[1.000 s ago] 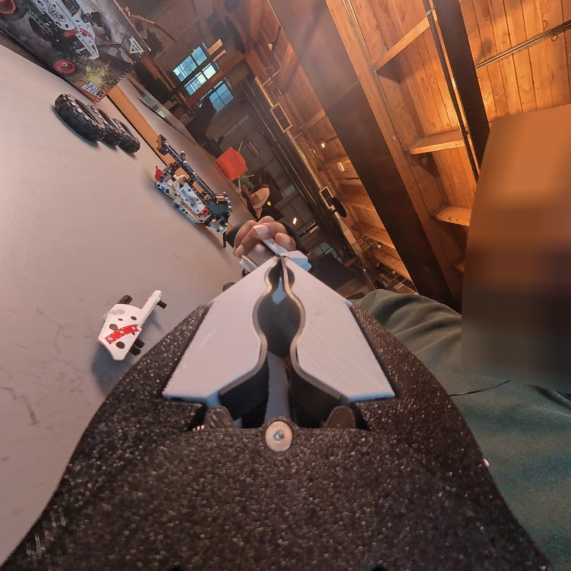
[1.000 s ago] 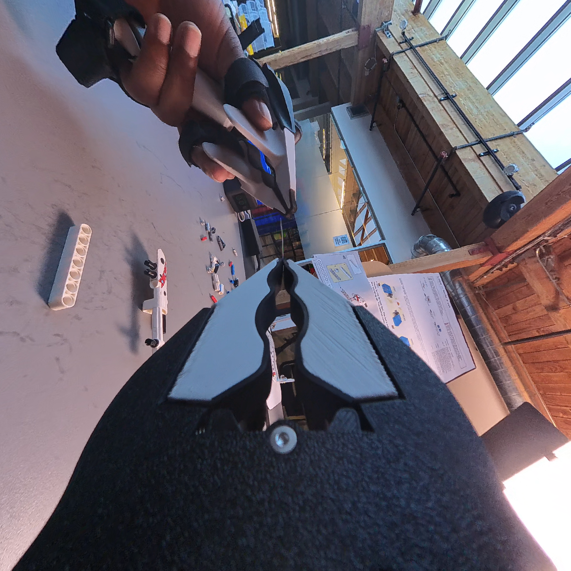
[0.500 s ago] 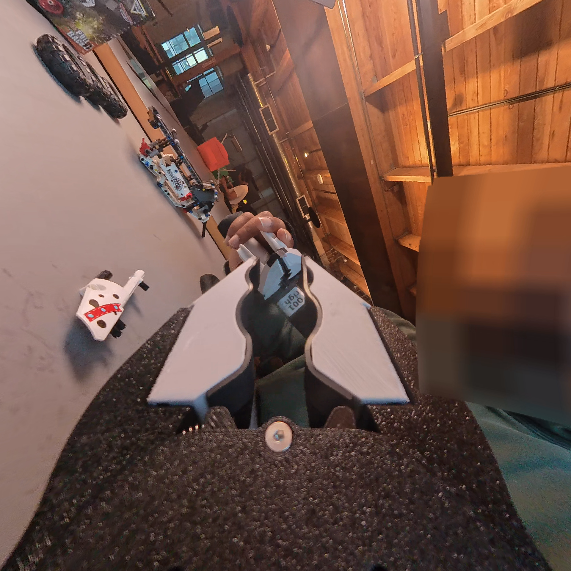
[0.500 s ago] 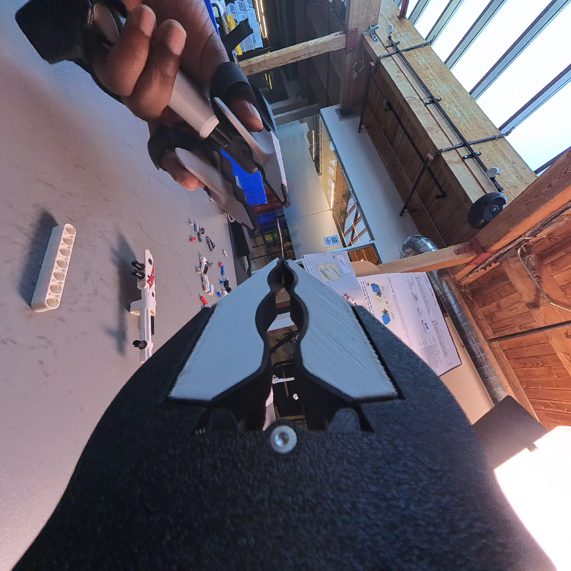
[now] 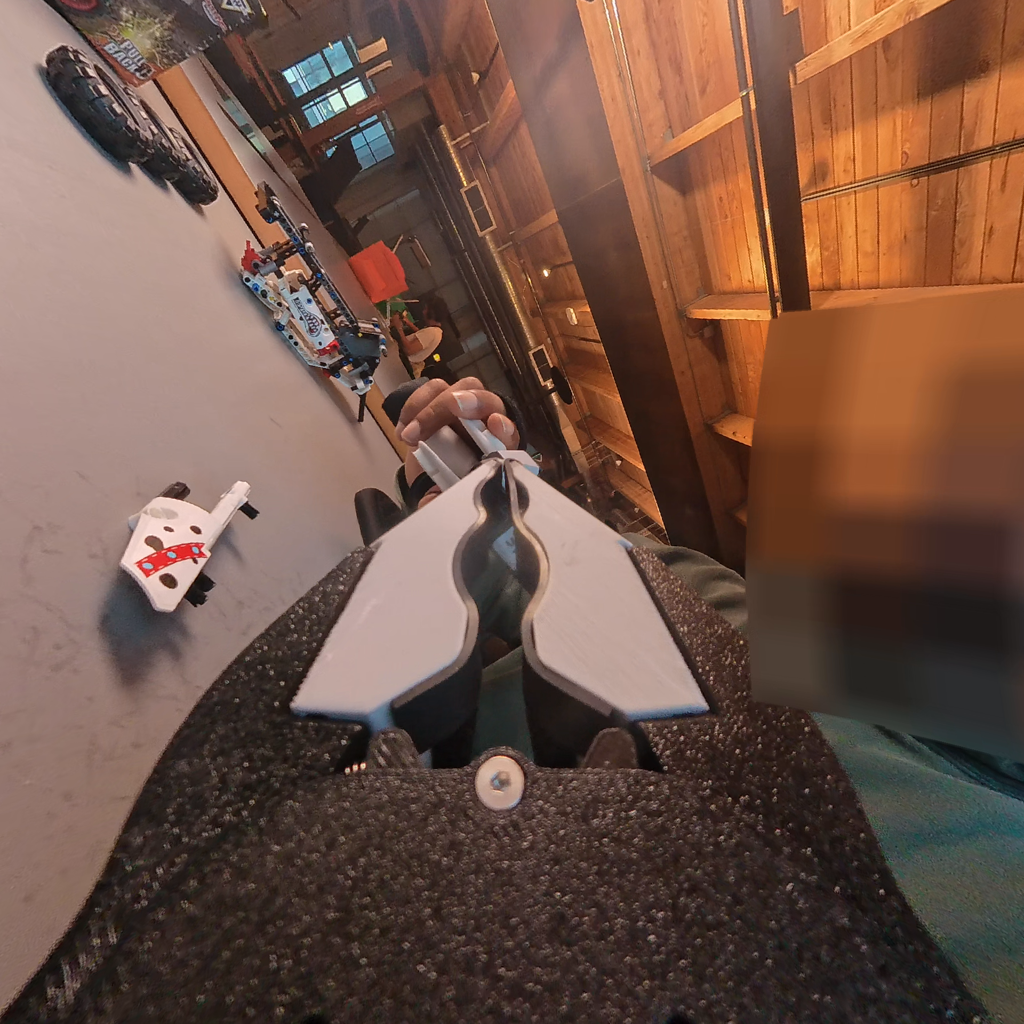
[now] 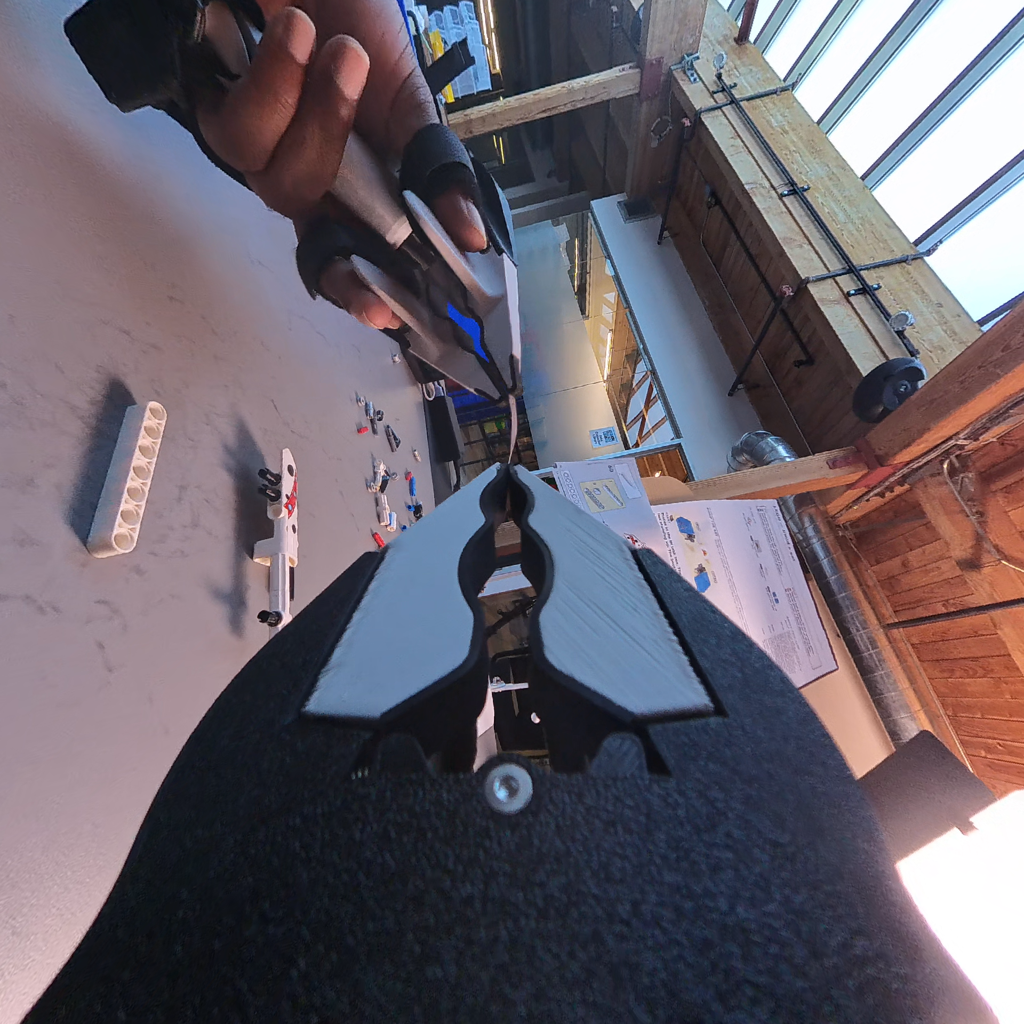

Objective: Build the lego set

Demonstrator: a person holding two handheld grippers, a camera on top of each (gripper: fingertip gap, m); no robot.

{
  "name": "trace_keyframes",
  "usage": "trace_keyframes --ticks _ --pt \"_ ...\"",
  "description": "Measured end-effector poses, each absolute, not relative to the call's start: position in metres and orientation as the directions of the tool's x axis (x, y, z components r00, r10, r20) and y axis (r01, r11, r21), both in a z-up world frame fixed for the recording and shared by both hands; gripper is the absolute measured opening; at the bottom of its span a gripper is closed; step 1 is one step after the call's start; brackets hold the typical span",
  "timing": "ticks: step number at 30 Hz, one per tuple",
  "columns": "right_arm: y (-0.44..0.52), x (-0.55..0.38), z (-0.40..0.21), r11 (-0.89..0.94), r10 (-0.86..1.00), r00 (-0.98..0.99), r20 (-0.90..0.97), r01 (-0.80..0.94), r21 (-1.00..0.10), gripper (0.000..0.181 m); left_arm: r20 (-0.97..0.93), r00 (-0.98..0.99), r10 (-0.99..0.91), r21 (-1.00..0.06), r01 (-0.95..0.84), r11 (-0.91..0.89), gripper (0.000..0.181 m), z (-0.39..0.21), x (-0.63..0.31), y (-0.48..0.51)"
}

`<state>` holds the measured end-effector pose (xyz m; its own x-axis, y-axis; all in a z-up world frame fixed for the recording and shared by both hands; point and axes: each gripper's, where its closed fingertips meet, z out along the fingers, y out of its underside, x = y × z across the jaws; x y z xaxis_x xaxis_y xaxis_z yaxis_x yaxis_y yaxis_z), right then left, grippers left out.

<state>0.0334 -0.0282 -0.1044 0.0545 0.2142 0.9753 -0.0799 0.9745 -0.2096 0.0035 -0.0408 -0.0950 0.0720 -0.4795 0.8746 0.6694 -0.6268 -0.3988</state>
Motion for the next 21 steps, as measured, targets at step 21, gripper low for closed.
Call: trace_keyframes --ticks 21 --pt "-0.0238 0.0349 -0.0997 0.925 0.368 0.007 0.930 -0.099 -0.366 0.043 0.772 0.271 -0.575 -0.601 0.603 -0.524 0.000 -0.0905 0.0033 -0.0447"
